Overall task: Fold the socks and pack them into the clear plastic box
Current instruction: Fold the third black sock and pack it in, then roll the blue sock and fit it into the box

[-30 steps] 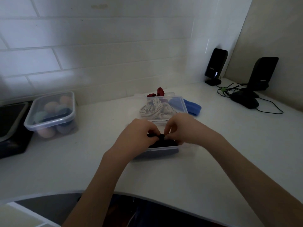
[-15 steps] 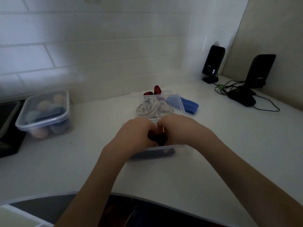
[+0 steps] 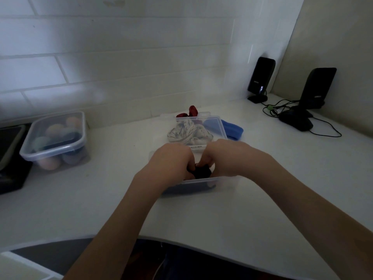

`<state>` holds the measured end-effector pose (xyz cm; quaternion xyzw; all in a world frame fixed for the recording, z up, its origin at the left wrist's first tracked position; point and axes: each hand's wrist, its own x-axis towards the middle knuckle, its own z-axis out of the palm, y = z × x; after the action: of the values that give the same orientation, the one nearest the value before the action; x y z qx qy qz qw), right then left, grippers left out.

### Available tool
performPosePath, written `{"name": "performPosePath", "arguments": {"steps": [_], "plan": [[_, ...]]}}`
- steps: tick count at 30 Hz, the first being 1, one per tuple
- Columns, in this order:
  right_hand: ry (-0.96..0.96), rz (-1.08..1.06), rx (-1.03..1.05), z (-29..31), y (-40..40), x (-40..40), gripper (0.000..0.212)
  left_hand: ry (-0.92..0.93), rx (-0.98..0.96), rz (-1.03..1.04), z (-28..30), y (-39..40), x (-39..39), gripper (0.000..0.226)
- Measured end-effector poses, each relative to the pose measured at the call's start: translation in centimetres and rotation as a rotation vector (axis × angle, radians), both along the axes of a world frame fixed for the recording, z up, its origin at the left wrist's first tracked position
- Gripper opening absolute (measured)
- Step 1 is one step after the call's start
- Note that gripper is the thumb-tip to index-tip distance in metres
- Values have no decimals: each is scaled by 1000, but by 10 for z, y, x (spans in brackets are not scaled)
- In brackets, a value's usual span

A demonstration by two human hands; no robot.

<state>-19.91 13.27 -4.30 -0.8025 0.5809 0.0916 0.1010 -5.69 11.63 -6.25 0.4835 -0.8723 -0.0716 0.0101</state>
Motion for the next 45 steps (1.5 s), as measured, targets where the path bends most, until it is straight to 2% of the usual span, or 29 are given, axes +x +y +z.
{"name": "performPosePath", "arguments": {"steps": [5, 10, 13, 16, 18, 20, 22, 25, 28, 30, 32, 34, 36, 39, 41, 42, 45], "plan": [[47, -40, -106, -3, 0, 6, 27, 17, -2, 7, 0, 1, 0, 22], [84, -59, -75, -1, 1, 7, 25, 16, -11, -8, 1, 1, 2, 23], [146, -83, -21, 0, -2, 11, 15, 16, -18, -14, 1, 2, 3, 24], [175, -111, -27, 0, -3, 18, 30, 12, -12, -9, 1, 2, 3, 25], [193, -104, -46, 1, -2, 23, 34, 9, -4, -6, 1, 2, 3, 26], [200, -101, -44, 3, -1, 24, 27, 21, 2, -3, 1, 2, 3, 26], [182, -104, -16, 4, -2, 22, 7, 32, -1, 1, 1, 3, 4, 26], [167, -108, 12, 4, -2, 20, 25, 32, 2, 8, 2, 4, 4, 24], [214, -106, -41, 1, 1, 22, 8, 51, 10, 21, -1, 4, 6, 20], [254, -91, -65, 0, 3, 23, 19, 82, 13, 27, -3, 4, 8, 19], [215, -35, -46, 3, 3, 18, 12, 109, 38, 18, -2, 4, 10, 20], [61, -27, 62, 9, 2, 6, 36, 222, 111, 2, 1, 4, 18, 21], [-228, -74, 97, 17, 4, -10, 44, 418, 157, 6, 3, 4, 30, 19], [-563, -210, -208, 20, -2, -46, 28, 795, -9, 96, 2, 1, 48, 14], [-632, -328, -385, 10, -13, -65, 19, 990, -121, 188, -2, -2, 54, 17], [-623, -380, -442, 1, -22, -73, 21, 1063, -148, 229, -4, -4, 53, 18], [-555, -531, -426, -33, -48, -88, 41, 1191, -197, 302, -14, -3, 46, 21]]}}
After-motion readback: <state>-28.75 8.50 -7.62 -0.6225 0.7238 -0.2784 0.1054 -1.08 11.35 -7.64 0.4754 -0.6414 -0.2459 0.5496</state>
